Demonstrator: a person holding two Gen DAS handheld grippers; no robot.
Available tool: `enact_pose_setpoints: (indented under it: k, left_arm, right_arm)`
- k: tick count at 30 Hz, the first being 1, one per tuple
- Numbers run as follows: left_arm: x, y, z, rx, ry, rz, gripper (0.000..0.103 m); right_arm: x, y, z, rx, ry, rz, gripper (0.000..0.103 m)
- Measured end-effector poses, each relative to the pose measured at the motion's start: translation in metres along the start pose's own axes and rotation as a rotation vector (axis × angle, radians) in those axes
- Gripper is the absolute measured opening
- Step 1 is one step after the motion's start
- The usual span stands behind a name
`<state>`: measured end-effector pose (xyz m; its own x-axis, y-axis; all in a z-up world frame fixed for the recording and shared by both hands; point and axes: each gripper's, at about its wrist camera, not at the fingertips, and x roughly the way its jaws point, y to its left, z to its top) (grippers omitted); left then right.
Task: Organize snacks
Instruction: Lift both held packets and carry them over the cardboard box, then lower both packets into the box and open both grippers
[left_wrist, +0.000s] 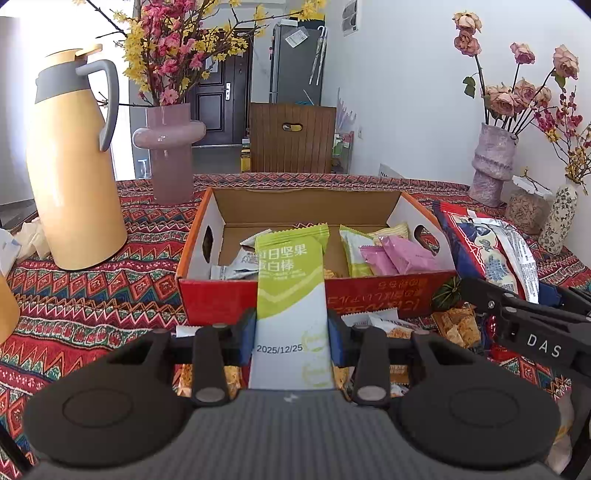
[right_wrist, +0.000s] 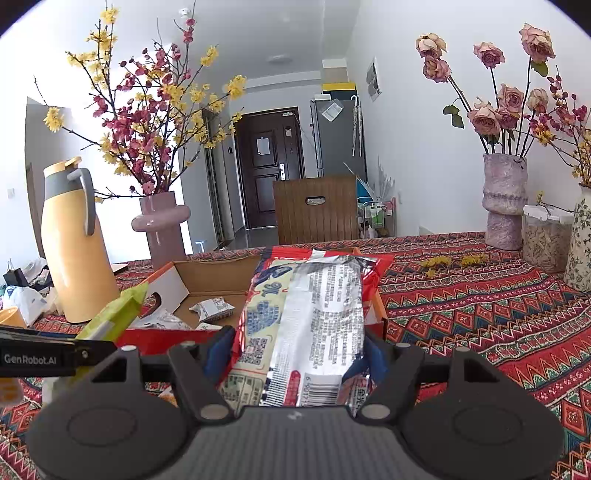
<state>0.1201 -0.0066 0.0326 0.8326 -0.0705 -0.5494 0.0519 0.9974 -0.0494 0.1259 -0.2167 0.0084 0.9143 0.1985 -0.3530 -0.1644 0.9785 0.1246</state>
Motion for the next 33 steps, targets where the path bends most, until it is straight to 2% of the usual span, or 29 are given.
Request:
enact_pose_setpoints:
  k: [10,15,22,27,33]
  left_arm:
    - [0.016,-0.004,0.032,0.008,-0.055,0.01,0.039]
    - [0.029,0.0,0.05,-0.021,-0.085,0.021,0.039]
    - [0.058,0.011,0.072,-0.055,-0.089,0.06,0.039]
    - [0.084,0.015,0.074,-0.073,-0.076,0.093,0.039]
    - [0.103,0.02,0.065,-0.083,-0.1,0.089,0.039]
  right_arm:
    - [0.036,0.007,0.024,-0.023,-0.019,0.019,0.071]
    - [0.06,0.013,0.039,-0.038,-0.026,0.035,0.071]
    - [0.098,0.02,0.056,-0.059,0.001,0.045,0.071]
    - [0.119,0.022,0.056,-0.058,0.03,0.057,0.071]
    - [0.132,0.023,0.044,-0.069,0.065,0.063,0.071]
